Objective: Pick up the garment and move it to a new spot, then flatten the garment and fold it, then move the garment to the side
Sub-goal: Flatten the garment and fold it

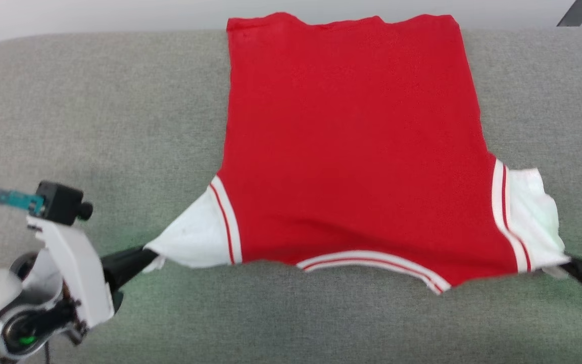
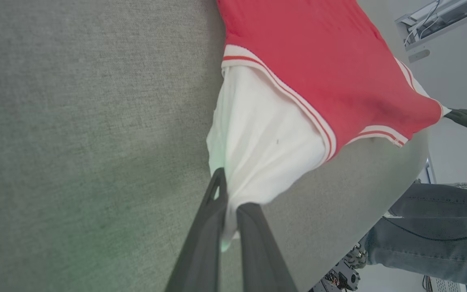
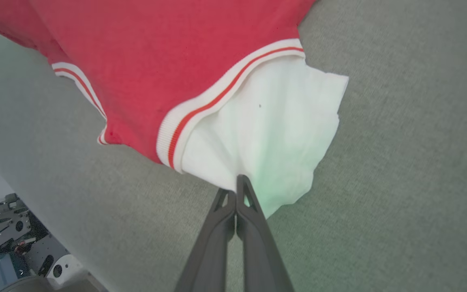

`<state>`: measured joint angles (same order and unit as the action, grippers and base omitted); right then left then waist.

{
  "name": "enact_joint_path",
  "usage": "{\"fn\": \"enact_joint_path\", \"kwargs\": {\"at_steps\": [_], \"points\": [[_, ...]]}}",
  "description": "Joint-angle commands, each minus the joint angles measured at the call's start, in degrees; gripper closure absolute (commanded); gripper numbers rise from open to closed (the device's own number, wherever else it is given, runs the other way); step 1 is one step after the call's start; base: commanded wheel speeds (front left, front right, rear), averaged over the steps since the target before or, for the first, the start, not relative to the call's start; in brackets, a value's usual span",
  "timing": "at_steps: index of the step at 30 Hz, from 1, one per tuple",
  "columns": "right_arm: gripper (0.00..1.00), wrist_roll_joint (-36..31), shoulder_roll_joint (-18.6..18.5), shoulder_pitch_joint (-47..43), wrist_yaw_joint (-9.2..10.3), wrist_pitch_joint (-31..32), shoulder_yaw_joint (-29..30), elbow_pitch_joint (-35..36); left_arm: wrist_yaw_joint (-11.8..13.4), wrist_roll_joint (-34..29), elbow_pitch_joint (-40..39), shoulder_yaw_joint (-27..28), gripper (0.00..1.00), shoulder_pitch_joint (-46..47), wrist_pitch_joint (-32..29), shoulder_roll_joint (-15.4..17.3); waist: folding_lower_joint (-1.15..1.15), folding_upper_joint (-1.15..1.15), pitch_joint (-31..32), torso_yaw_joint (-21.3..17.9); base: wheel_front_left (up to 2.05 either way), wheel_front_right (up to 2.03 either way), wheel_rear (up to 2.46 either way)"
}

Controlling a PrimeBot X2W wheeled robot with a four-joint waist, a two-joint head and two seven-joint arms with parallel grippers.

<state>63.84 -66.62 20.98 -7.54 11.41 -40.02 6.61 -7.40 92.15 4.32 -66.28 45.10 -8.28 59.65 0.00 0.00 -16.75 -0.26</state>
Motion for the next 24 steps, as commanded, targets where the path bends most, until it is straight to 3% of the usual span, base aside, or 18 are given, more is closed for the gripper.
{"fn": "enact_joint_path", "kwargs": {"at_steps": [1,7,11,16,24], "points": [[1.00,0.4,-0.8,-2.8,0.11,1.0,1.0,1.2,-0.1,0.7,-1.3,-0.1,1.00,-1.5,0.0,1.5,0.00,0.00,0.1,-0.2,0.00,0.00,0.00],[1.00,2.8,-3.2,-13.6,0.11,5.7,3.3,5.5,-0.1,2.1,-7.8,-1.8,1.00,-5.5,-2.4,7.8,0.00,0.00,0.0,0.1,0.00,0.00,0.00],[1.00,2.8,-3.6,-19.4,0.11,7.1,5.8,7.5,-0.1,0.3,-9.5,-2.7,1.00,-6.7,-2.4,9.2,0.00,0.00,-0.3,0.3,0.00,0.00,0.00],[1.00,-1.8,0.1,-22.0,0.11,9.2,8.4,7.1,-0.1,-1.8,-7.3,-3.5,1.00,-7.7,-1.5,5.7,0.00,0.00,-0.1,0.4,0.00,0.00,0.00],[1.00,-9.4,9.6,-19.0,0.11,14.0,9.0,4.0,0.3,-4.7,0.3,-4.5,1.00,-9.5,1.7,-2.3,0.00,0.00,-0.6,0.7,0.00,0.00,0.00]]}}
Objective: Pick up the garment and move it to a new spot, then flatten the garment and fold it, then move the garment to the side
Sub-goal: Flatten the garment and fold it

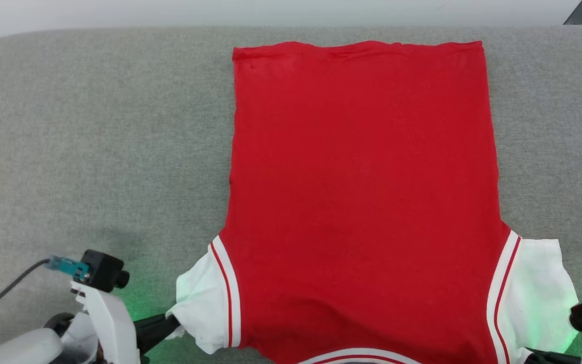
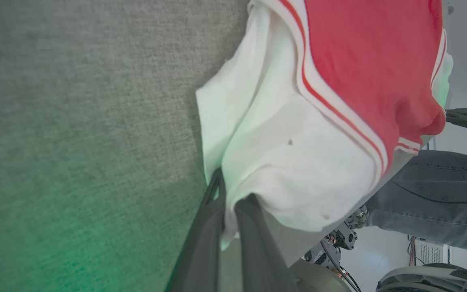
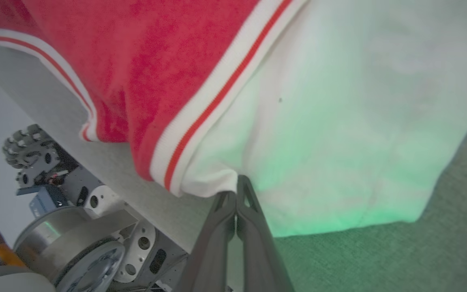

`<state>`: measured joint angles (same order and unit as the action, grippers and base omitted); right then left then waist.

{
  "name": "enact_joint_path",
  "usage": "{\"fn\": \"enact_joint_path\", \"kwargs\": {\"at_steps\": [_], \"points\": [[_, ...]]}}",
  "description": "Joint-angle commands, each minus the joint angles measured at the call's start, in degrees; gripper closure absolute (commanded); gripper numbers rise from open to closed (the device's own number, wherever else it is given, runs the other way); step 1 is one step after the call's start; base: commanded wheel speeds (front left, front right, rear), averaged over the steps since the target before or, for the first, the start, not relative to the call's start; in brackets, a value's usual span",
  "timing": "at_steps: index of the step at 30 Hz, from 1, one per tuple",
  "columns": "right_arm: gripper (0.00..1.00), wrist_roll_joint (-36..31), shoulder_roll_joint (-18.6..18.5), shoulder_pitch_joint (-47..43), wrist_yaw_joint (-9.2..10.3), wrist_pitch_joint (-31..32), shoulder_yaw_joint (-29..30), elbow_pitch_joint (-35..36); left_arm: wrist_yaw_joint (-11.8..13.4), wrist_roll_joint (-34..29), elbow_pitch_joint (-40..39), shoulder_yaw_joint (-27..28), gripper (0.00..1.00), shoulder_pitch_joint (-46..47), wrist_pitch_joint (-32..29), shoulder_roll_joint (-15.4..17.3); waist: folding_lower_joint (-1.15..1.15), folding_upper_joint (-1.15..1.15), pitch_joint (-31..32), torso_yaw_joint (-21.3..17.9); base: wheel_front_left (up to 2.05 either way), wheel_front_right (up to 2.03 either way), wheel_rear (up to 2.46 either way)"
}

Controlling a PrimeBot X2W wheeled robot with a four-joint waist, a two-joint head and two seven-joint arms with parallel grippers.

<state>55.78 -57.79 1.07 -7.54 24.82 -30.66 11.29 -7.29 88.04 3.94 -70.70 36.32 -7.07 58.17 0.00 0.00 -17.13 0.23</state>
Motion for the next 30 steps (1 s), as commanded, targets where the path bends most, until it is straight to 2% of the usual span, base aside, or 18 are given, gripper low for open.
{"fn": "enact_joint_path", "kwargs": {"at_steps": [1,6,10,17,18,19,20,24,30], "points": [[1.00,-3.0,1.3,1.4,0.10,1.0,-0.9,-1.4,0.2,-0.5,1.7,-0.1,1.00,-1.1,1.0,-2.0,0.00,0.00,-0.3,0.3,0.00,0.00,0.00],[1.00,-6.8,6.3,4.3,0.11,0.6,-4.0,-6.4,0.6,-1.8,7.9,-0.1,1.00,-2.2,5.5,-7.6,0.00,0.00,-1.0,0.9,0.00,0.00,0.00],[1.00,-9.3,8.7,6.2,0.20,-0.5,-7.2,-11.2,0.6,-2.8,11.7,-0.4,1.00,-3.5,8.0,-11.2,0.00,0.00,-1.1,1.2,0.00,0.00,0.00],[1.00,-10.6,10.8,8.8,0.52,-3.7,-9.9,-15.6,0.7,-4.2,15.5,-0.9,1.00,-5.0,10.3,-13.5,0.00,0.00,-0.6,1.1,0.00,0.00,0.00],[0.94,-10.9,11.0,9.2,0.53,-4.8,-9.8,-15.7,0.6,-4.1,15.9,-0.9,1.00,-5.2,10.5,-13.7,0.00,0.00,-0.4,1.0,0.00,0.00,0.00],[0.65,-11.5,11.0,9.7,0.53,-5.7,-9.4,-15.7,0.6,-4.1,16.2,-0.9,1.00,-5.4,10.7,-13.7,0.00,0.00,-0.3,0.8,0.00,0.00,0.00],[0.00,-12.0,10.6,9.9,0.55,-6.4,-9.2,-15.6,0.6,-4.0,16.3,-0.9,1.00,-5.7,11.0,-13.8,0.00,0.00,-0.1,0.7,0.00,0.00,0.00],[0.00,-10.2,8.4,8.0,0.54,-6.9,-6.9,-12.0,0.5,-3.8,16.4,-1.0,1.00,-7.2,12.2,-13.4,0.00,0.00,0.9,0.1,0.00,0.00,0.00],[0.00,-6.4,-0.1,1.6,0.11,-3.1,1.9,-2.2,0.4,-4.2,14.7,-1.3,1.00,-9.2,13.7,-12.9,0.00,0.00,1.4,-0.2,0.00,0.00,0.00]]}}
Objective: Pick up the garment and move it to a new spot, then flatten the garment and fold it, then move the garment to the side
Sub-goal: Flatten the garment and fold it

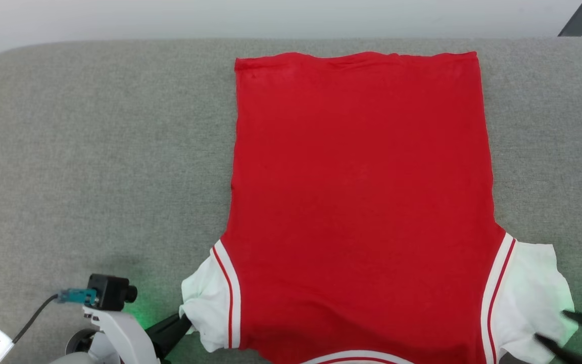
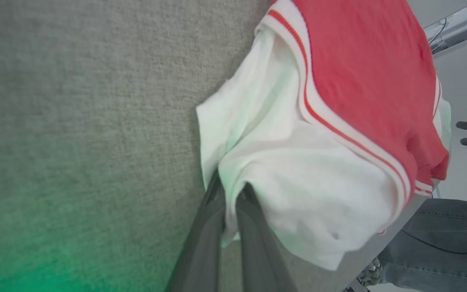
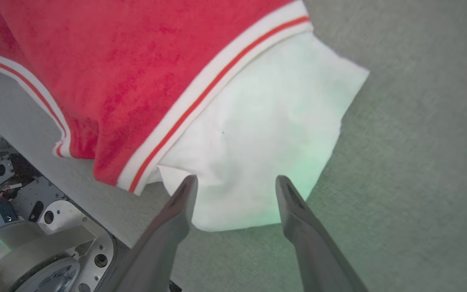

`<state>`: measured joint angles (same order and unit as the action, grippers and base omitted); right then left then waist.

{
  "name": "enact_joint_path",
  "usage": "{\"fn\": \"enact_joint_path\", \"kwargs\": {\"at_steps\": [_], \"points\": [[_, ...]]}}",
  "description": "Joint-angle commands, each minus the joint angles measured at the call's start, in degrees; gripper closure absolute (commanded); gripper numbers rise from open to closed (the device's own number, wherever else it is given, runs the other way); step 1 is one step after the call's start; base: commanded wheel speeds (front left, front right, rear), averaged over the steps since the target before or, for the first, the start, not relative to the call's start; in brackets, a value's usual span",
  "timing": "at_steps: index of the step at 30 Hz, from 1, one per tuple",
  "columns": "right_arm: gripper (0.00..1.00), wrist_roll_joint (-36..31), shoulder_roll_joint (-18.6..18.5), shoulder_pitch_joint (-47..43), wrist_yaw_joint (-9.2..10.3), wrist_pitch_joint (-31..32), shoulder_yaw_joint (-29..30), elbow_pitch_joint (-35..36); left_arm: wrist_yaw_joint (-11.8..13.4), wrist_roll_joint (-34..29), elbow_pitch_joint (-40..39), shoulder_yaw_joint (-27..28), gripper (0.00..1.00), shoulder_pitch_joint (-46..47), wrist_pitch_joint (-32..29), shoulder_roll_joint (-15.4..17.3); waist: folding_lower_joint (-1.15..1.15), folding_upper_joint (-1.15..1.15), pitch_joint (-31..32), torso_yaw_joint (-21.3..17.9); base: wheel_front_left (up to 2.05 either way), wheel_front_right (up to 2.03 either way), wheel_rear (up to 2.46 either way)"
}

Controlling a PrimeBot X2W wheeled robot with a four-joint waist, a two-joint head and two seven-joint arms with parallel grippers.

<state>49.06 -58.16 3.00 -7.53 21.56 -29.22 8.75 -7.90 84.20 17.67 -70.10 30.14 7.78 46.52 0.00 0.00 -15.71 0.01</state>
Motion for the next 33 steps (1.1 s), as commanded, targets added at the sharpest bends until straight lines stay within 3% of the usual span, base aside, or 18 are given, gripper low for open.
{"fn": "enact_joint_path", "kwargs": {"at_steps": [1,7,10,13,17,21,27,33], "points": [[0.00,1.2,-1.4,-1.5,0.10,1.2,2.8,2.2,1.0,-0.4,0.6,-1.9,1.00,-3.2,-1.0,-1.2,0.00,0.00,0.0,0.0,0.00,0.00,0.00],[0.00,8.4,-5.5,-4.0,0.10,6.1,16.9,11.7,1.5,-1.2,-1.2,-1.7,1.00,-2.6,-0.1,-1.7,0.00,0.00,-1.0,1.2,0.00,0.00,0.00],[0.00,8.7,-2.6,0.6,0.10,8.1,23.1,11.2,1.5,-1.8,-1.7,-1.4,1.00,-1.2,0.2,-2.7,0.00,0.00,-2.0,2.1,0.00,0.00,0.00],[0.00,6.2,2.6,9.4,0.10,11.0,24.1,7.2,1.5,-2.5,-1.9,-1.1,1.00,0.5,0.3,-4.1,0.00,0.00,-3.3,3.6,0.00,0.00,0.00],[0.00,2.1,10.8,24.3,0.10,17.1,20.0,-2.5,1.3,-3.1,-1.5,0.1,1.00,3.0,1.1,-5.8,0.00,0.00,-5.7,6.0,0.00,0.00,0.00],[0.00,-3.3,15.8,38.6,0.10,22.1,17.1,-15.5,1.2,-3.9,-1.2,0.6,1.00,5.2,1.1,-7.2,0.00,0.00,-9.0,8.7,0.00,0.00,0.00],[0.00,-10.4,21.0,55.9,0.10,26.4,17.3,-34.0,1.3,-4.2,0.3,0.3,1.00,7.0,1.1,-9.4,0.00,0.00,-13.9,11.9,0.00,0.00,0.00],[0.00,-15.7,24.9,65.7,0.10,31.5,19.5,-48.3,1.5,-4.3,1.1,-0.5,1.00,8.0,1.0,-11.6,0.00,0.00,-17.0,13.9,0.00,0.00,0.00]]}}
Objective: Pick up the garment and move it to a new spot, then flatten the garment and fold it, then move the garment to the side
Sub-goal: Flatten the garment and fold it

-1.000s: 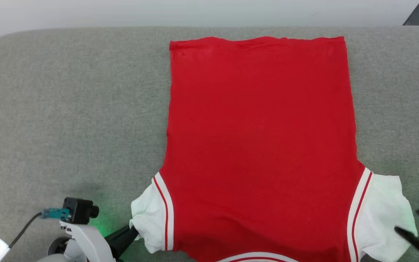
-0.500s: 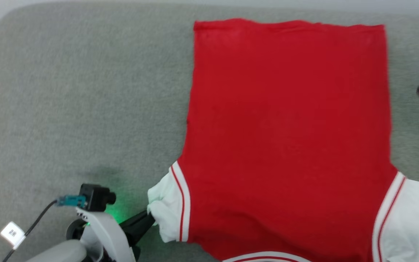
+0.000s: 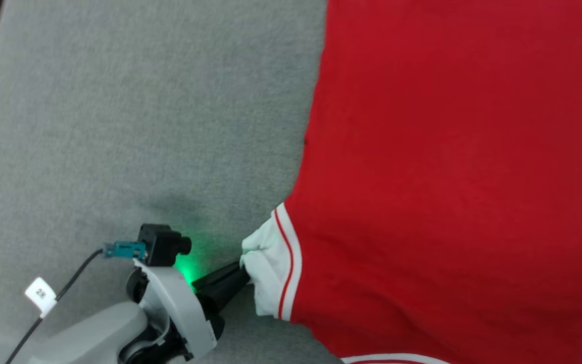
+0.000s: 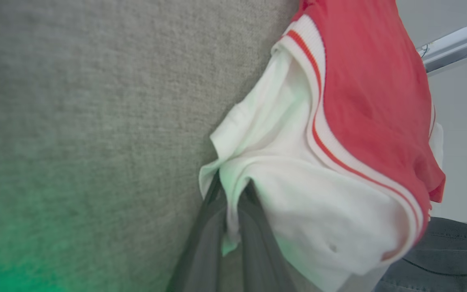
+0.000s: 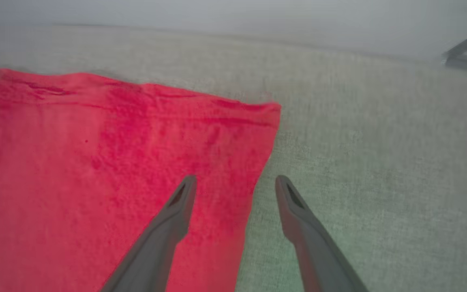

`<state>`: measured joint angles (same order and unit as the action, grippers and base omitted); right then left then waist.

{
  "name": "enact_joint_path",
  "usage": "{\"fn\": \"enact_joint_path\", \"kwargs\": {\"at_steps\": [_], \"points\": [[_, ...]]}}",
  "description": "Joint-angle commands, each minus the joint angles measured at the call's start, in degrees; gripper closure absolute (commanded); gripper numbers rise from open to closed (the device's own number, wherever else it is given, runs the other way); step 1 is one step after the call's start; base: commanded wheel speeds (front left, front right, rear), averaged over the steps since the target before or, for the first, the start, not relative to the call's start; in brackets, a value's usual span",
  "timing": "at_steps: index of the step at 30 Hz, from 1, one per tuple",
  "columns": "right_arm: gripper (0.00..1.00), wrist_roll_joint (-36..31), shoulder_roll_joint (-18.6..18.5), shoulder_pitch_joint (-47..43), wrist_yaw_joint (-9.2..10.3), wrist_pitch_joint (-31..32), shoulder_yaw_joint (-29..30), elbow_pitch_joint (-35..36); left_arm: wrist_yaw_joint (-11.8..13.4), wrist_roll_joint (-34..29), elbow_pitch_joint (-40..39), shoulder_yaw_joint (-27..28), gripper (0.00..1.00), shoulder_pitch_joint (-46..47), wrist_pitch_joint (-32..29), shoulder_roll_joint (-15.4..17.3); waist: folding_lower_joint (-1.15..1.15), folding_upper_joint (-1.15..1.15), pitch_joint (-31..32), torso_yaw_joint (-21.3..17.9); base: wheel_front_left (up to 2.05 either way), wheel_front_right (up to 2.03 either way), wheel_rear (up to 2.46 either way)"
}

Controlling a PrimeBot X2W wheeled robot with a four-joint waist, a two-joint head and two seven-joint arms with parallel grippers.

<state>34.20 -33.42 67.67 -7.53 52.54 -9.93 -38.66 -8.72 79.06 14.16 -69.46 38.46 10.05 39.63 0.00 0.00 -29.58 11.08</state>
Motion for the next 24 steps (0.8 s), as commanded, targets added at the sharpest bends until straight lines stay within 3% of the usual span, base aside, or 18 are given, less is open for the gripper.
{"fn": "enact_joint_path", "kwargs": {"at_steps": [1,6,12,13,14,15,16,24], "points": [[0.00,-1.8,0.7,1.8,0.10,1.4,0.0,-2.6,2.4,1.0,4.6,-1.3,1.00,-0.3,-1.0,-4.9,0.00,0.00,-3.4,2.9,0.00,0.00,0.00],[0.00,-6.8,1.9,5.4,0.10,5.3,-0.3,-9.3,2.6,1.5,4.8,-1.9,1.00,-0.2,-0.5,-5.3,0.00,0.00,-4.4,3.1,0.00,0.00,0.00],[0.00,-9.8,3.6,6.7,0.10,7.1,-0.7,-12.5,2.7,2.2,5.2,-2.4,1.00,0.5,-0.1,-5.9,0.00,0.00,-4.6,2.9,0.00,0.00,0.00],[0.51,-9.7,4.1,6.6,0.09,7.4,-1.1,-12.6,2.7,2.3,5.2,-2.4,1.00,0.6,0.0,-6.1,0.00,0.00,-4.6,2.9,0.00,0.00,0.00],[0.65,-9.6,4.2,6.6,0.09,7.1,-1.3,-12.2,2.7,2.3,5.1,-2.5,1.00,0.8,0.2,-6.1,0.00,0.00,-4.5,2.8,0.00,0.00,0.00],[0.94,-9.6,3.8,6.7,0.09,6.0,-1.0,-12.1,2.7,2.3,5.0,-2.5,1.00,0.9,0.4,-6.2,0.00,0.00,-4.4,2.8,0.00,0.00,0.00],[1.00,-9.8,3.4,6.6,0.09,5.1,-0.5,-12.3,2.7,2.3,5.1,-2.5,1.00,1.0,0.5,-6.4,0.00,0.00,-4.1,2.7,0.00,0.00,0.00],[1.00,-5.0,-0.5,1.3,0.10,0.4,-2.7,-8.2,2.5,3.3,4.1,-1.6,1.00,-1.0,3.3,-4.7,0.00,0.00,1.7,1.2,0.00,0.00,0.00]]}}
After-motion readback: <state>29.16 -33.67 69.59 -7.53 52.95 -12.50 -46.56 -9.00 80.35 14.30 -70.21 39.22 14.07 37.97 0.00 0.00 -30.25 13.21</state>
